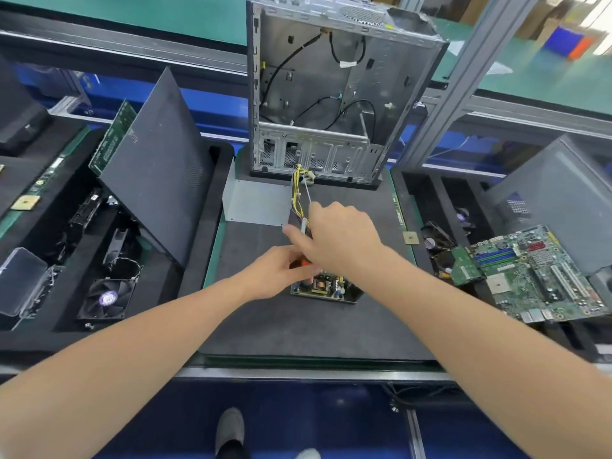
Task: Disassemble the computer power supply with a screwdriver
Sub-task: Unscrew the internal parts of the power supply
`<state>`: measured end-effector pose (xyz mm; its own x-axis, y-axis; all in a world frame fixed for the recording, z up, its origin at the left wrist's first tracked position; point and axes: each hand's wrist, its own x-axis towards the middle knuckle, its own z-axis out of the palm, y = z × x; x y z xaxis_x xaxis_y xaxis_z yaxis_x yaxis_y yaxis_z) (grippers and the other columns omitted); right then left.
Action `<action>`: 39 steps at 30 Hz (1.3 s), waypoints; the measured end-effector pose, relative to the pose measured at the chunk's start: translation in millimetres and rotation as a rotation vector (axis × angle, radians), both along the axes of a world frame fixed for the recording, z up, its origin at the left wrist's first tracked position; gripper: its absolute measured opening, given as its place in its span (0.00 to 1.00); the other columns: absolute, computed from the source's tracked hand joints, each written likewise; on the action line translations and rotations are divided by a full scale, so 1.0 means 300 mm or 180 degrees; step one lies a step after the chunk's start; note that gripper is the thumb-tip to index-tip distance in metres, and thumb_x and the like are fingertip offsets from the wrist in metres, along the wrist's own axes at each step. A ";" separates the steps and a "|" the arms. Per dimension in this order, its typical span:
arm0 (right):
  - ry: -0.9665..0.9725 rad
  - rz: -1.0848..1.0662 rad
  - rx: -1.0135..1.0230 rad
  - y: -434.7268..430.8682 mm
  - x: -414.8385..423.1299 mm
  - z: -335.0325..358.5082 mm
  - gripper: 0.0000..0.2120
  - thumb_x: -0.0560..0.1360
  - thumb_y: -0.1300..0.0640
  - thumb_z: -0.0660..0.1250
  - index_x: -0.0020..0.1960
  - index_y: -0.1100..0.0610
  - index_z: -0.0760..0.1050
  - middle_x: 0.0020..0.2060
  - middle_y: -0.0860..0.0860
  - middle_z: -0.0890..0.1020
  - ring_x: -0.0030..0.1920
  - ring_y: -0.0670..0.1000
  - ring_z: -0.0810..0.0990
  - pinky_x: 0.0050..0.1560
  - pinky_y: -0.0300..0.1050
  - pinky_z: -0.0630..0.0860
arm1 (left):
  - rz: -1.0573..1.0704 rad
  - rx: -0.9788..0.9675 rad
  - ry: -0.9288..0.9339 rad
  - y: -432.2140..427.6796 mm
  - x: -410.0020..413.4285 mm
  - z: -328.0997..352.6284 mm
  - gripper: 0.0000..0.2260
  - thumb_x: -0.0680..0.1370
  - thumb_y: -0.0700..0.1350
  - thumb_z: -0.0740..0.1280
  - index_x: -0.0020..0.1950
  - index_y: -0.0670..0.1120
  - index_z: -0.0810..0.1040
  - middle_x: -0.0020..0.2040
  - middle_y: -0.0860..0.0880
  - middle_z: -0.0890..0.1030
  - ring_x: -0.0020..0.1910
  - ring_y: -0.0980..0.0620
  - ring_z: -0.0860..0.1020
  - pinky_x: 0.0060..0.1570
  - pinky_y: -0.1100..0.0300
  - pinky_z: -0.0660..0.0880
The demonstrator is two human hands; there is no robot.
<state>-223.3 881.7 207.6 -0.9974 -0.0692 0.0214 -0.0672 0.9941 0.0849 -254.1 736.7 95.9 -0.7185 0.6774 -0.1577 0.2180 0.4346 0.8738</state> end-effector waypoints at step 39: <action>-0.1294 0.1559 -0.0374 0.058 -0.037 0.085 0.10 0.73 0.54 0.74 0.52 0.49 0.78 0.47 0.48 0.71 0.44 0.48 0.74 0.42 0.46 0.74 | -0.0197 -0.0125 -0.0040 -0.011 -0.021 0.020 0.13 0.84 0.57 0.64 0.47 0.55 0.85 0.48 0.58 0.86 0.47 0.62 0.82 0.48 0.68 0.74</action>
